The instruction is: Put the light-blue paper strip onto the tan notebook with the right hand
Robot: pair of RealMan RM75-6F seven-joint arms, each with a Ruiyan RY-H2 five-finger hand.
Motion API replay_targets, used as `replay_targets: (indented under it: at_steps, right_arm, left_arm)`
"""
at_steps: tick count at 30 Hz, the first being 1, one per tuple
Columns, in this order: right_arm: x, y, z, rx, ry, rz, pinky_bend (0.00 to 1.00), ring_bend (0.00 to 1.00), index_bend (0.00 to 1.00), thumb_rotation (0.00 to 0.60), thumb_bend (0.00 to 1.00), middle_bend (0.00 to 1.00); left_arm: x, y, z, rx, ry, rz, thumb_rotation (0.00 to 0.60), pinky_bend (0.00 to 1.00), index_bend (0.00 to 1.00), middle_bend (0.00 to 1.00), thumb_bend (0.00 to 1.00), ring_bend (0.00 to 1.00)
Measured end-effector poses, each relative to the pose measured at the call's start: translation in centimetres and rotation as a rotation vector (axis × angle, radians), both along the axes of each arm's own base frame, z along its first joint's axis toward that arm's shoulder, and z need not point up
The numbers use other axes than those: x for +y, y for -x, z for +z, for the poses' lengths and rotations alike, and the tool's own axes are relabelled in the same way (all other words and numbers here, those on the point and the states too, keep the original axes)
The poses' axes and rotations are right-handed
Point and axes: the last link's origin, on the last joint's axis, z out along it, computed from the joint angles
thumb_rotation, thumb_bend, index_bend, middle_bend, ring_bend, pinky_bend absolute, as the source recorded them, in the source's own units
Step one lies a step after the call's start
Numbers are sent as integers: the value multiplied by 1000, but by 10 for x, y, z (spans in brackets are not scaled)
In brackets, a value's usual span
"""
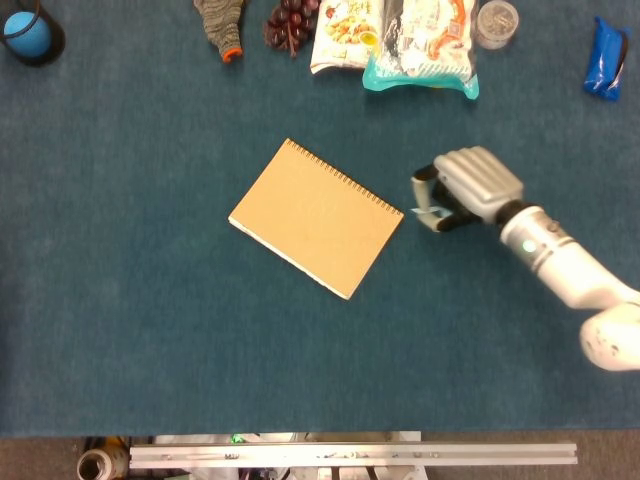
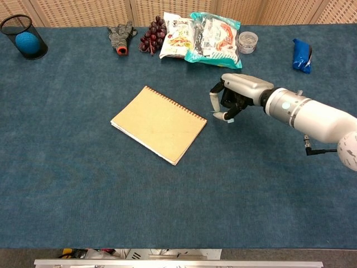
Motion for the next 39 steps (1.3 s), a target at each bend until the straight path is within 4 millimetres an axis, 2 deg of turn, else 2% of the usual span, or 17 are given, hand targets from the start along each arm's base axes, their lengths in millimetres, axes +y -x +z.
replay_targets:
  at_steps: [10, 19, 27, 39]
  right_arm:
    - [-1, -53, -38, -236, -156, -178, 1000, 1000, 655, 600, 295, 1000]
    - [-2, -75, -69, -243, -147, -160, 1000, 1000, 655, 600, 290, 1000]
    - [0, -82, -80, -217, -112, -89, 1000, 1000, 655, 600, 289, 1000]
    - [4, -70, -87, -169, -64, 2, 1000, 1000, 655, 600, 289, 1000]
  left_arm:
    - [-5, 5, 4, -7, -9, 14, 600, 234, 184, 280, 260, 270]
    - [-5, 9, 4, -11, -7, 17, 600, 234, 184, 279, 260, 270]
    - [-5, 12, 6, -13, -5, 20, 600, 235, 184, 279, 260, 270]
    - [-3, 12, 4, -14, 3, 9, 600, 234, 184, 279, 260, 270]
